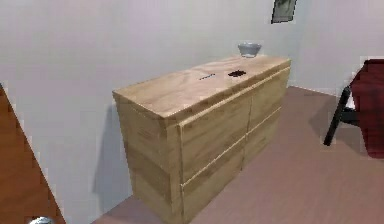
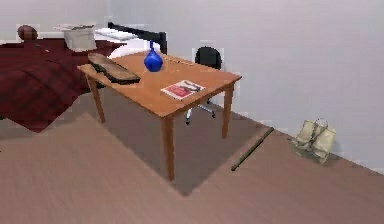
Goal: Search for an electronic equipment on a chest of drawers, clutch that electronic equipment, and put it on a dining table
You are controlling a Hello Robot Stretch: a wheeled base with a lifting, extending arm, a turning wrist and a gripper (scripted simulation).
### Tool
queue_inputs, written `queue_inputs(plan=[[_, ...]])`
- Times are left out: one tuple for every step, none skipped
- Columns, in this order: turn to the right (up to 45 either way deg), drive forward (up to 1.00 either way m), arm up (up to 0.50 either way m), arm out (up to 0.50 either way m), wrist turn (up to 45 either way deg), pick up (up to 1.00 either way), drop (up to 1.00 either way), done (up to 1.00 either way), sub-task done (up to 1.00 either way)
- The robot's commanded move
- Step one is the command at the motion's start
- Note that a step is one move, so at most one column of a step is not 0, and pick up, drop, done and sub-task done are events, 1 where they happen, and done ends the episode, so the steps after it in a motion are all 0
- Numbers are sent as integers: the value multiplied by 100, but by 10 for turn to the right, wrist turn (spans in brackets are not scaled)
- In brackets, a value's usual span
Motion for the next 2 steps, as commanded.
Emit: queue_inputs(plan=[[330, 0, 0, 0, 0, 0, 0, 0, 0], [0, 90, 0, 0, 0, 0, 0, 0, 0]])
